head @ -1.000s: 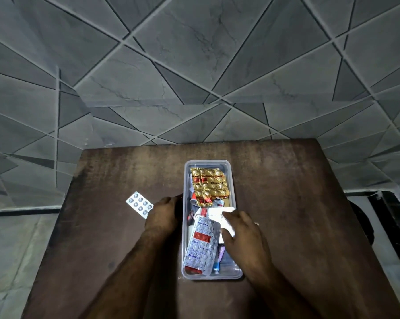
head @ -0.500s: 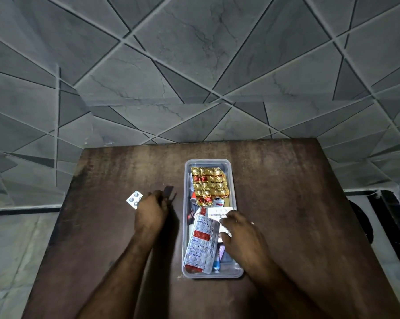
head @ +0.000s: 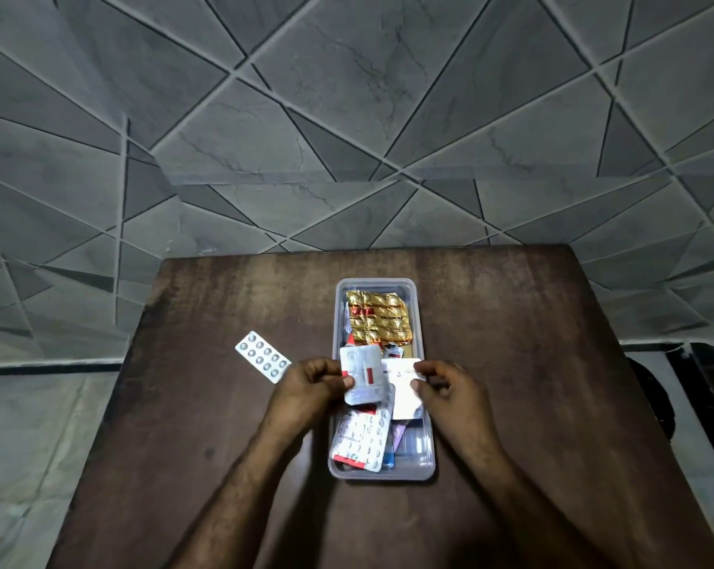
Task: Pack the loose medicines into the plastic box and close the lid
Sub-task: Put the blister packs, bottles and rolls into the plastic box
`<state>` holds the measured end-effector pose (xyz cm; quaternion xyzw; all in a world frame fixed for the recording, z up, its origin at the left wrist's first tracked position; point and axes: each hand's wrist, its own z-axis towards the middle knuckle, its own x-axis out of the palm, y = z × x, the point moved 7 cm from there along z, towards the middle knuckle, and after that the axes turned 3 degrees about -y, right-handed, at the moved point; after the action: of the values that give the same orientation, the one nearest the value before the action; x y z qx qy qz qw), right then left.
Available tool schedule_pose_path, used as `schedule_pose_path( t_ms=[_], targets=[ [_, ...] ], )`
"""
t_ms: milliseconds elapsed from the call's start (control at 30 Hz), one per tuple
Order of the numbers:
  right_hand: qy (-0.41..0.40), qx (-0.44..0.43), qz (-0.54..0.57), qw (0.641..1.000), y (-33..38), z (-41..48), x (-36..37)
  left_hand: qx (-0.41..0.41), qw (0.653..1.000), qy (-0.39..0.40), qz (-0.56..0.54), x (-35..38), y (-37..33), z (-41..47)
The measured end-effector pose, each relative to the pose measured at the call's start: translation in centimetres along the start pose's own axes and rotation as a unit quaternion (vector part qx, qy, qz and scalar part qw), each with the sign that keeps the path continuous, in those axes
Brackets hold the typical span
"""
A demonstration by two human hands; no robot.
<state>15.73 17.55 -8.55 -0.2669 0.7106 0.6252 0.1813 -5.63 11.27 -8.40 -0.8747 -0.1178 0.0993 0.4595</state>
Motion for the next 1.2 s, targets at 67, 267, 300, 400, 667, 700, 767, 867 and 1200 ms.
schedule_pose_path(
  t_ms=[67, 267, 300, 400, 667, 700, 767, 867, 1200],
  targets=[
    [-0.007, 0.011, 0.021, 1.0, -0.3, -0.1, -0.3, -0.003, 0.999, 0.029, 0.024, 1.8, 0.6, -0.7],
    [0.004, 0.039, 0.025, 0.999, -1.9, -0.6, -1.0, -0.045, 0.994, 0.038, 0.094, 4.7, 2.5, -1.8],
    [0.009, 0.042, 0.025, 0.999, -2.1, -0.6, -1.1, -0.053, 0.992, 0.03, 0.11, 4.9, 2.7, -2.0],
    [0.024, 0.038, 0.018, 0.999, -2.3, -0.9, -1.2, -0.038, 0.974, -0.007, 0.224, 4.9, 3.2, -2.0],
    [0.051, -0.077, -0.065, 0.994, -0.4, -2.0, -0.1, 0.052, 0.923, -0.046, 0.379, 5.4, 2.7, -2.6],
    [0.056, -0.089, -0.082, 0.991, -0.1, -2.0, 0.0, 0.058, 0.929, -0.054, 0.362, 5.2, 2.5, -2.7],
    [0.059, -0.101, -0.098, 0.988, 0.2, -2.0, 0.1, 0.06, 0.953, -0.067, 0.289, 4.4, 2.3, -2.4],
    [0.06, -0.099, -0.099, 0.988, 0.3, -1.8, 0.1, 0.079, 0.972, -0.112, 0.193, 1.8, 1.2, -1.8],
    [0.05, -0.078, -0.103, 0.99, 0.3, -1.6, 0.2, -0.037, 0.937, -0.311, 0.153, -9.9, 3.8, 3.3]
  ],
)
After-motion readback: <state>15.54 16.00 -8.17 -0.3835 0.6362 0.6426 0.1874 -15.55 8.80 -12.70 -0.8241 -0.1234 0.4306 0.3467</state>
